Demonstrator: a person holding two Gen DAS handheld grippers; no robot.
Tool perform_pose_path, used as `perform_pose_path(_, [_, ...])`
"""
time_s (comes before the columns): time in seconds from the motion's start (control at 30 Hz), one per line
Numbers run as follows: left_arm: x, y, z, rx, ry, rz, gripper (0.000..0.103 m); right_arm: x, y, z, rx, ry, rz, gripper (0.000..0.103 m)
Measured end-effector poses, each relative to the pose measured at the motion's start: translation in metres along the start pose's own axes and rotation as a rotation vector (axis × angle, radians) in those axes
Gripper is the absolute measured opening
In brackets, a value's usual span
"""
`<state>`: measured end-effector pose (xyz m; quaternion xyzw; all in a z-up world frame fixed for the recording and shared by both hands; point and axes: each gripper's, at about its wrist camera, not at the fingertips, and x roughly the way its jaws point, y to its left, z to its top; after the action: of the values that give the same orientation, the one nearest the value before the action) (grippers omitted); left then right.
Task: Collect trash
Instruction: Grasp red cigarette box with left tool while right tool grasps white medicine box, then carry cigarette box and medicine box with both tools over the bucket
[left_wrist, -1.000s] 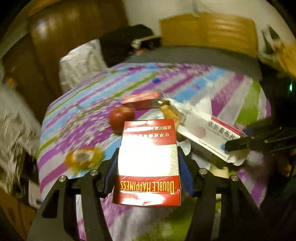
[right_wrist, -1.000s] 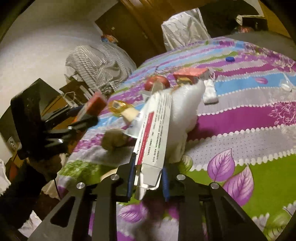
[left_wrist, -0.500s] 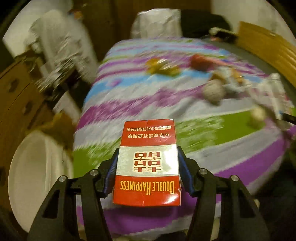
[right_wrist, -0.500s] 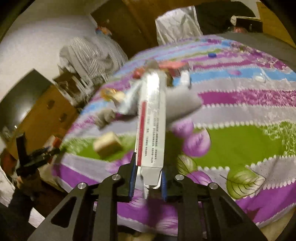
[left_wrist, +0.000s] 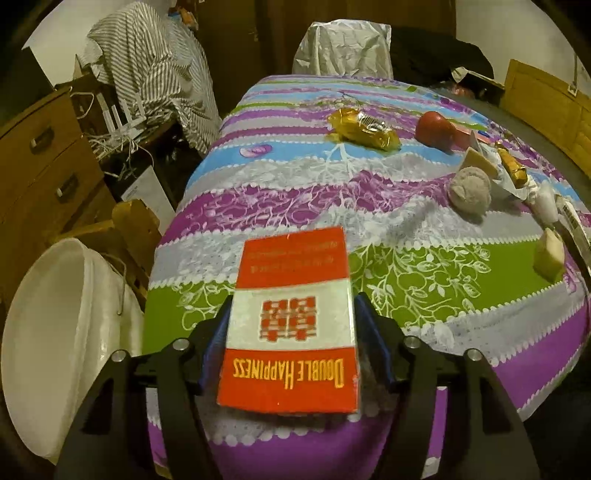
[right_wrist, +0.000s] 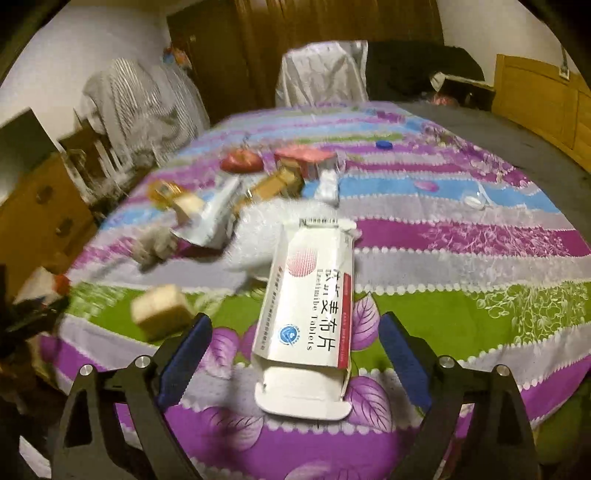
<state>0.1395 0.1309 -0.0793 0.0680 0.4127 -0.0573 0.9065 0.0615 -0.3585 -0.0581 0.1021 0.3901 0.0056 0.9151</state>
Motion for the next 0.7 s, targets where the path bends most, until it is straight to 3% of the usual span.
perform_pose_path(0.07, [0.001,0.001,-0.002,-0.009,-0.005,-0.006,0.064,0.014,-0.003,-0.001,0.032,0.05,-0.006,0.089])
perform_pose_path(0.17, [0.002,0.002,-0.005,-0.023,-0.013,-0.017,0.066,0.026,-0.009,-0.005,0.069,0.089,0.018,0.064])
perform_pose_path(0.23, [0.001,0.001,-0.007,-0.026,-0.018,-0.014,0.066,0.029,-0.012,-0.007,0.07,0.092,0.009,0.055])
perform_pose_path(0.37, [0.001,-0.001,-0.009,-0.024,-0.032,0.002,0.066,0.028,-0.019,-0.009,0.103,0.08,0.042,0.052])
perform_pose_path(0.43, [0.0,-0.004,-0.009,-0.032,-0.038,0.022,0.057,0.026,-0.021,-0.01,0.116,0.074,0.052,0.051])
perform_pose_path(0.5, [-0.001,-0.005,-0.008,-0.039,-0.036,0.034,0.054,0.021,-0.023,-0.012,0.132,0.058,0.068,0.05])
perform_pose_path(0.7, [-0.02,-0.012,-0.004,-0.093,-0.023,0.118,0.054,-0.011,-0.025,-0.01,0.143,-0.019,0.062,0.05])
